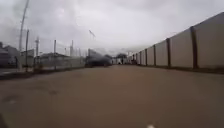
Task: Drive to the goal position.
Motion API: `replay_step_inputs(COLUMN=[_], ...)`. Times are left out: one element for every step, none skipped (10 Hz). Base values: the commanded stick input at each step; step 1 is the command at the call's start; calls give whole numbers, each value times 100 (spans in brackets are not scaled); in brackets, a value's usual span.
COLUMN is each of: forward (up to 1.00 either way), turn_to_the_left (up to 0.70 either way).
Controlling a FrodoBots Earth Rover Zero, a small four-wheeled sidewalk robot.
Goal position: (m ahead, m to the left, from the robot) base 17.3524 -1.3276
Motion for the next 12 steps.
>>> replay_step_inputs(forward=[70, 70, 70, 70, 70, 70, 70, 70, 70, 70, 70, 70], turn_to_the_left=[0, 0, 0, 0, 0, 0, 0, 0, 0, 0, 0, 0])
